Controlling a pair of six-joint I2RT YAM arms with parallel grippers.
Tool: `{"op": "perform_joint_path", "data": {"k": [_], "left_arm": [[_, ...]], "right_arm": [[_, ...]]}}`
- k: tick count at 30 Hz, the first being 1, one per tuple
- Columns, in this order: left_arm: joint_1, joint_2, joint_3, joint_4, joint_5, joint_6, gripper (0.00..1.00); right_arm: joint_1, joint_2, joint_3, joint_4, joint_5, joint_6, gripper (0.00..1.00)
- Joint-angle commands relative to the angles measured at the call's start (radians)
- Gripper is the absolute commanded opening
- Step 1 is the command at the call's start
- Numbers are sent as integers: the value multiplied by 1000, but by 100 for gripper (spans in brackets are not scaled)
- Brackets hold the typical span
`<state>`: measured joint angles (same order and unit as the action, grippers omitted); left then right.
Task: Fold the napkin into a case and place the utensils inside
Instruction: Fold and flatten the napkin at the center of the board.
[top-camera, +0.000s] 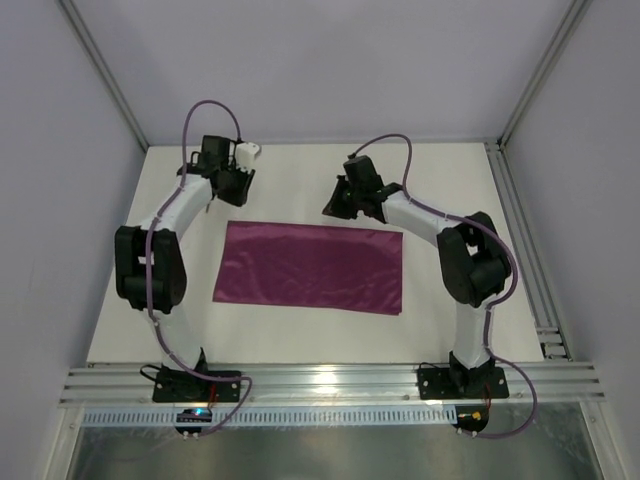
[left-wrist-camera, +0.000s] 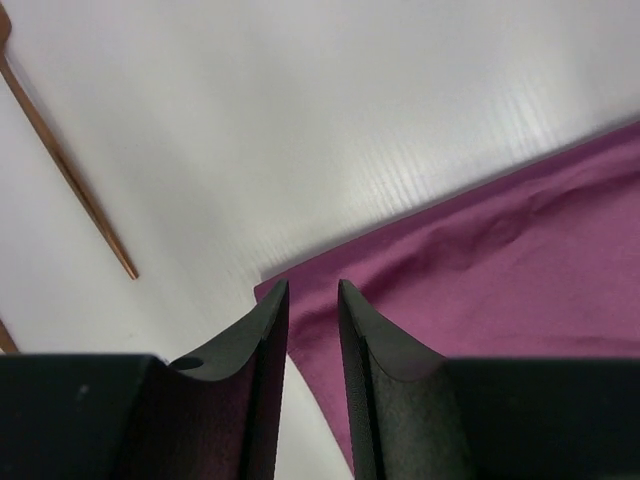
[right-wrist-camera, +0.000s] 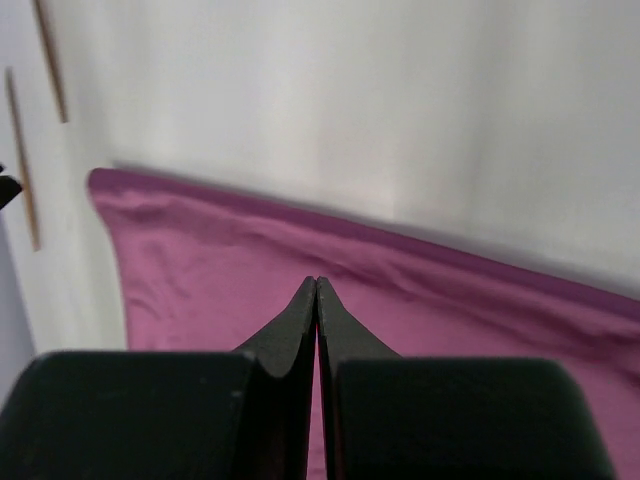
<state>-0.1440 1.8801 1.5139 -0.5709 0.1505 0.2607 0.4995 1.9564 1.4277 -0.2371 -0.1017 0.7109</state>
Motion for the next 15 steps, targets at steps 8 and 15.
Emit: {"op": "perform_joint_path", "data": {"k": [8, 15], "left_arm": [[-72, 83, -52, 12, 37, -3, 22], [-71, 160, 0, 11, -11, 8, 21]], "right_arm": [[63, 232, 175, 167, -133, 234, 4], [63, 337, 212, 156, -119, 285, 4]]}}
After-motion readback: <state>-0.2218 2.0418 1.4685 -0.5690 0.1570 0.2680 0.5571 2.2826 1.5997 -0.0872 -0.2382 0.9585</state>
